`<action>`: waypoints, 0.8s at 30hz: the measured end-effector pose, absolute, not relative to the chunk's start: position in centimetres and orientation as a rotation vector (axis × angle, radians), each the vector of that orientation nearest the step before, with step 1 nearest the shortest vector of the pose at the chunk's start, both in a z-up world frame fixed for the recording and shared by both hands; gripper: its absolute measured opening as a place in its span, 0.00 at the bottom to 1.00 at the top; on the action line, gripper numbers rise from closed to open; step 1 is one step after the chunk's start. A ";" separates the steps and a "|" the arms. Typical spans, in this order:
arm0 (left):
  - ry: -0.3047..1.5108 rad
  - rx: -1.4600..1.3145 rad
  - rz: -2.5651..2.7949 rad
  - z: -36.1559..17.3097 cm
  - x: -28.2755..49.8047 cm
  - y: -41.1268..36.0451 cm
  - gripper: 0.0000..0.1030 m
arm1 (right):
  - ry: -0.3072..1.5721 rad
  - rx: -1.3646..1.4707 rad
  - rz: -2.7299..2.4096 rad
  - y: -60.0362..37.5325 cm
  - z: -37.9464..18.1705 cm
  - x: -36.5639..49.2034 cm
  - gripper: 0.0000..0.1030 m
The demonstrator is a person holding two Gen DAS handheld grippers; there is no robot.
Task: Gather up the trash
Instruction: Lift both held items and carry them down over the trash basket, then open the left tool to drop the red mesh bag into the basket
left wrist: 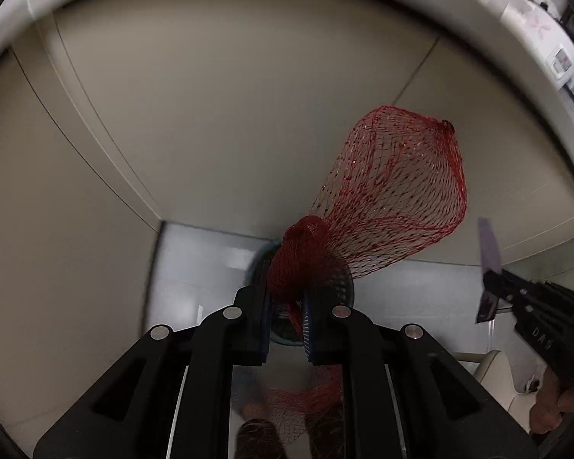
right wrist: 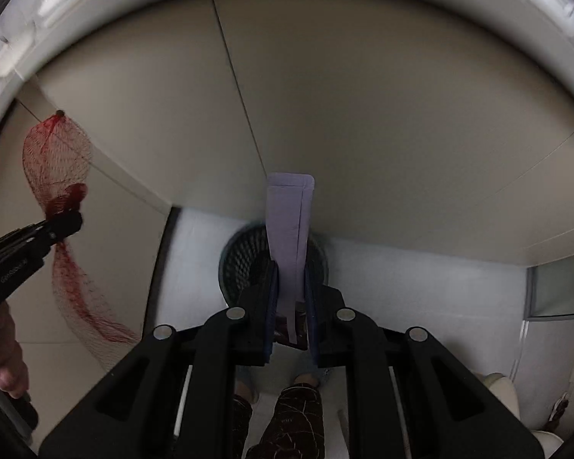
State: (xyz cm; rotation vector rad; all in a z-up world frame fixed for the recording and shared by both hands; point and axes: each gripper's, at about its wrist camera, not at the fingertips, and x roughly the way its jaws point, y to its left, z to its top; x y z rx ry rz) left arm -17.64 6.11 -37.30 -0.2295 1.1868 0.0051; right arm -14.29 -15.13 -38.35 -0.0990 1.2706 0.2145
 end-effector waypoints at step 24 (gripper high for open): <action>1.340 -0.210 -0.009 -70.4 -11.1 -2.1 0.12 | 1.298 -0.055 0.247 -18.2 -63.0 -11.6 0.12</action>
